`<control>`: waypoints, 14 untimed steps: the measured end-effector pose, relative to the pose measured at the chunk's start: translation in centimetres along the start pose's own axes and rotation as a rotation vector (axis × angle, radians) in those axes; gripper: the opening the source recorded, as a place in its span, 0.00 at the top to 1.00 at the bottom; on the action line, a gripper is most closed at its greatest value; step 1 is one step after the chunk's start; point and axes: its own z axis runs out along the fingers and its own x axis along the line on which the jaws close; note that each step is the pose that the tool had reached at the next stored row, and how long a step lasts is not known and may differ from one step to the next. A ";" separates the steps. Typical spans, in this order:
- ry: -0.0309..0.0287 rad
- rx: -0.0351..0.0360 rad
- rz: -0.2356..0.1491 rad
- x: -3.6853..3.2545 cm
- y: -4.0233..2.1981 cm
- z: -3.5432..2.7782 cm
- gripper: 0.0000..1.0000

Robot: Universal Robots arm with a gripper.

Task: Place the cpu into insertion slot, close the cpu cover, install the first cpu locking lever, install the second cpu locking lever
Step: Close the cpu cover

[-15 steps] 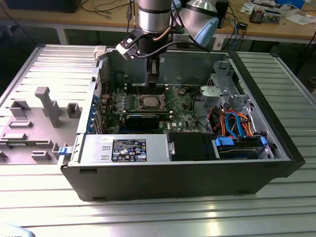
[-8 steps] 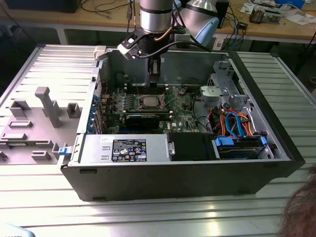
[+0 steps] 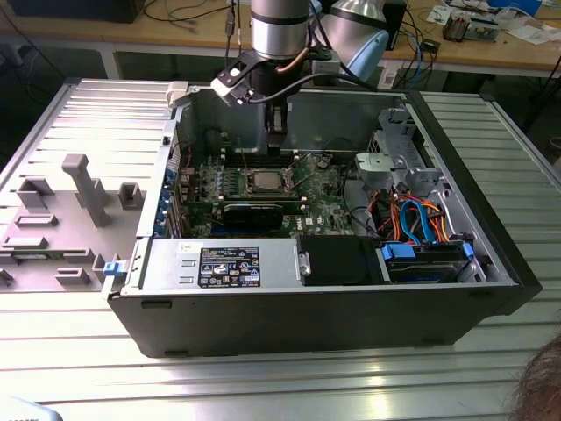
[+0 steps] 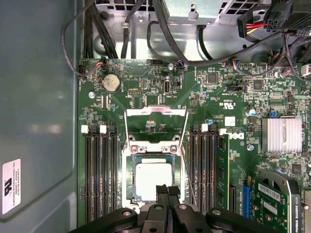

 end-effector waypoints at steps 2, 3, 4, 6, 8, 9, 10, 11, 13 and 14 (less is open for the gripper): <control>0.0000 0.0000 0.000 0.00 0.06 0.00 0.89; 0.0000 0.0000 0.000 0.00 0.11 0.00 0.89; 0.0000 0.0000 0.000 0.00 0.12 0.00 0.89; 0.0000 0.0001 0.000 0.00 0.15 0.00 0.89; 0.0000 0.0001 0.000 0.00 0.19 0.00 0.89; 0.0000 0.0001 0.000 0.00 0.20 0.00 0.89; 0.0000 0.0000 0.000 0.00 0.22 0.00 0.89; 0.0001 0.0000 0.000 0.00 0.24 0.01 0.89; 0.0001 0.0000 0.000 0.00 0.29 0.01 0.89; 0.0001 0.0000 0.000 0.00 0.32 0.01 0.89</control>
